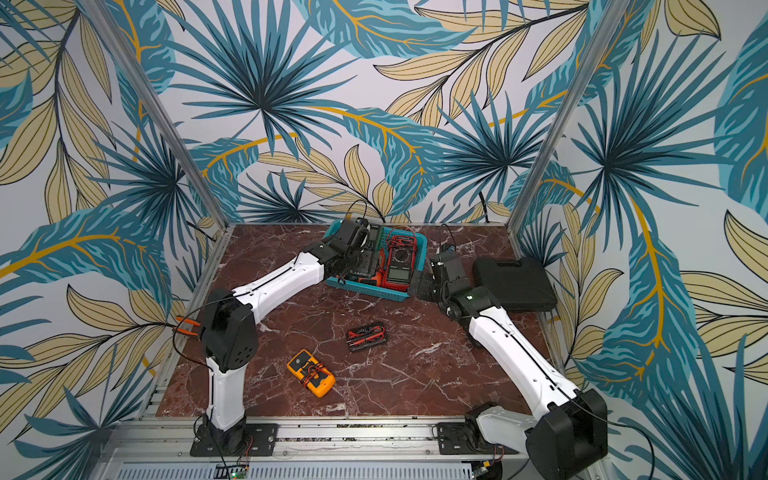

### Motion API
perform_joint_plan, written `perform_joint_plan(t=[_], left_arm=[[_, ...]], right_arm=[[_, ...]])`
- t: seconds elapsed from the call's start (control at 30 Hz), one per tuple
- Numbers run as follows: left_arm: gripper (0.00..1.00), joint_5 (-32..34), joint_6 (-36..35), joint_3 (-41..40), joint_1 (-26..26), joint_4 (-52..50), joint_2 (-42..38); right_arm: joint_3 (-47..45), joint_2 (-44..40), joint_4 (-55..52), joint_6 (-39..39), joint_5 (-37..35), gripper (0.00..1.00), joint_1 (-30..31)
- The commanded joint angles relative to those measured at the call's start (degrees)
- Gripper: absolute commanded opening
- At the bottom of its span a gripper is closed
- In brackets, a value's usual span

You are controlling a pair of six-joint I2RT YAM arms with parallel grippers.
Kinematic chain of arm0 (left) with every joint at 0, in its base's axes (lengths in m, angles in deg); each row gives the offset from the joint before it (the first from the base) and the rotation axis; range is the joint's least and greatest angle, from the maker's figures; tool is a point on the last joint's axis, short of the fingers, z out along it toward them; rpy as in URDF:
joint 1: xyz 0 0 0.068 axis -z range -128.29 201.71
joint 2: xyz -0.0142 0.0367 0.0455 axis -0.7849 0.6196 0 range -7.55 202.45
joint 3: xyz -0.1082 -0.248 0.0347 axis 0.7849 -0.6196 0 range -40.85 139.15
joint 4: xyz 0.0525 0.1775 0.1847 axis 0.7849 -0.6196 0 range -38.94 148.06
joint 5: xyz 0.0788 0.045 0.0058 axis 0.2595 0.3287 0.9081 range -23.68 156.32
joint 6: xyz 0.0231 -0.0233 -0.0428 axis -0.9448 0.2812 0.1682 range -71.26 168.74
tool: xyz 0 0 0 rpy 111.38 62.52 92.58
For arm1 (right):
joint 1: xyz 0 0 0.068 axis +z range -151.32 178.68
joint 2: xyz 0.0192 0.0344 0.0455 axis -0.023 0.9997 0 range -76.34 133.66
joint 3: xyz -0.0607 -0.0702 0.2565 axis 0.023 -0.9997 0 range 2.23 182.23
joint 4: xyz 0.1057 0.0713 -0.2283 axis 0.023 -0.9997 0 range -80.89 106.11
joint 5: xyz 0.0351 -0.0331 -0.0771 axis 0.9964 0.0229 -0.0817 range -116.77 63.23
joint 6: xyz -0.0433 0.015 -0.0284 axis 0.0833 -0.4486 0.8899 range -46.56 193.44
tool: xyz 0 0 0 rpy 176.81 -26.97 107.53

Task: Put the multimeter into the basket
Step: Place the multimeter in the basket.

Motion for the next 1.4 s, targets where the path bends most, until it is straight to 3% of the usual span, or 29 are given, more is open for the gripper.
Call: perform_joint_plan(t=[0.0,0.43,0.73,0.9,1.37], left_arm=[[0.00,2.0,-1.3,5.6,0.1,-0.8,1.3],[0.00,-0.3,0.7,12.9,0.1,-7.0,9.0],[0.11,0.0,1.1,13.1,0.1,-9.1,10.8],[0.25,1.2,1.0,13.4,0.1,-10.0,11.3],[0.84,2.8,2.0,14.1,0.0,-12.0,12.9]], right_arm=[[-1.2,-0.5,0.9,-0.4,0.3,0.99,0.3],[-0.5,0.2,0.1,-0.1,0.0,0.99,0.3],[0.2,1.3,-0.3,-0.4,0.6,1.00,0.3],[-0.1,1.2,-0.2,-0.5,0.6,0.99,0.3],[-0.4,1.0,0.0,-0.9,0.9,0.99,0.3]])
